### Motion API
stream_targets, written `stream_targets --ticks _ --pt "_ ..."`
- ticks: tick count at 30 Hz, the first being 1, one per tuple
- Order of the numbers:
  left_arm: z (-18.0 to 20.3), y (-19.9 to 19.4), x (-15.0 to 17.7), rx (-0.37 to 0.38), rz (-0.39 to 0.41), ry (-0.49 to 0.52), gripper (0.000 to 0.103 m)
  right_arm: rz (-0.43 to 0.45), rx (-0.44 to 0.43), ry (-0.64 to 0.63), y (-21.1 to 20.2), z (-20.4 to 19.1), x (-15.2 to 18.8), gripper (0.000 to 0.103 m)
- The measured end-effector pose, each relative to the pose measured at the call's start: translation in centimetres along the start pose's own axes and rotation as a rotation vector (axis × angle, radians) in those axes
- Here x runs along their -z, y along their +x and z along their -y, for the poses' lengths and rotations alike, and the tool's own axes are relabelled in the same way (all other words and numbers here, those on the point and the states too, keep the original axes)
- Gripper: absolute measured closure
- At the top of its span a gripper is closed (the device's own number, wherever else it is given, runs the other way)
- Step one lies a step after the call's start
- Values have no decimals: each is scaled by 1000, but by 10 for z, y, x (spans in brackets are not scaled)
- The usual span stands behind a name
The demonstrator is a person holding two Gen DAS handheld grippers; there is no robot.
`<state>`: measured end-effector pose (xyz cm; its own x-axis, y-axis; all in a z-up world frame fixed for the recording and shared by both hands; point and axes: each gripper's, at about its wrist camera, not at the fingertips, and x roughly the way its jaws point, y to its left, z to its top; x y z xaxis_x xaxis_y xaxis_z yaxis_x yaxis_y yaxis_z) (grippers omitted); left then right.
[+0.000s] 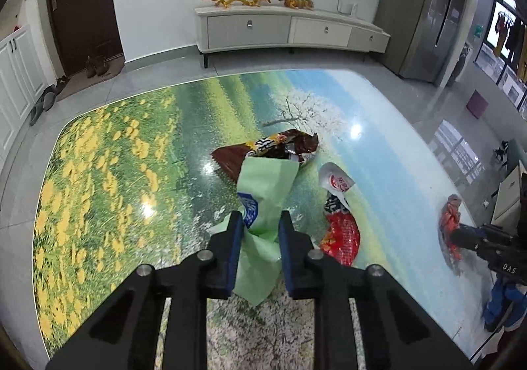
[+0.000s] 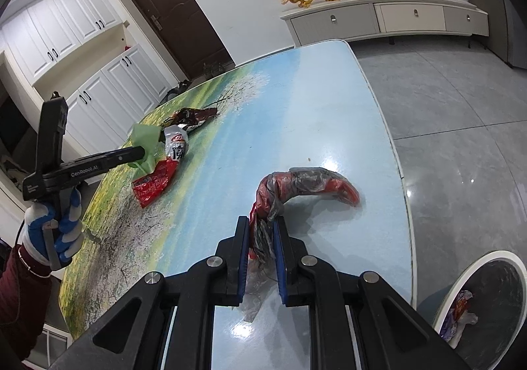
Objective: Collect trash
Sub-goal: 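Lift the green bag with the left gripper and carry both bags to the bin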
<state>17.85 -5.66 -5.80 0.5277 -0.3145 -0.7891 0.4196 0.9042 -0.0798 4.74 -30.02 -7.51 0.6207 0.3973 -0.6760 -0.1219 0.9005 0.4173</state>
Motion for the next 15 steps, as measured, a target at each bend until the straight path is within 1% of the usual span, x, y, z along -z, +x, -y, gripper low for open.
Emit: stream_targets --ticks 4,8,15 --pt "-8 -14 6 5 25 -39 84 9 -3 -17 -6 -10 1 89" --pt "-15 -37 13 10 65 -69 84 29 -10 -37 -18 -21 0 89" --pt "-12 -80 24 24 122 -83 84 64 -27 -73 -42 -38 5 89"
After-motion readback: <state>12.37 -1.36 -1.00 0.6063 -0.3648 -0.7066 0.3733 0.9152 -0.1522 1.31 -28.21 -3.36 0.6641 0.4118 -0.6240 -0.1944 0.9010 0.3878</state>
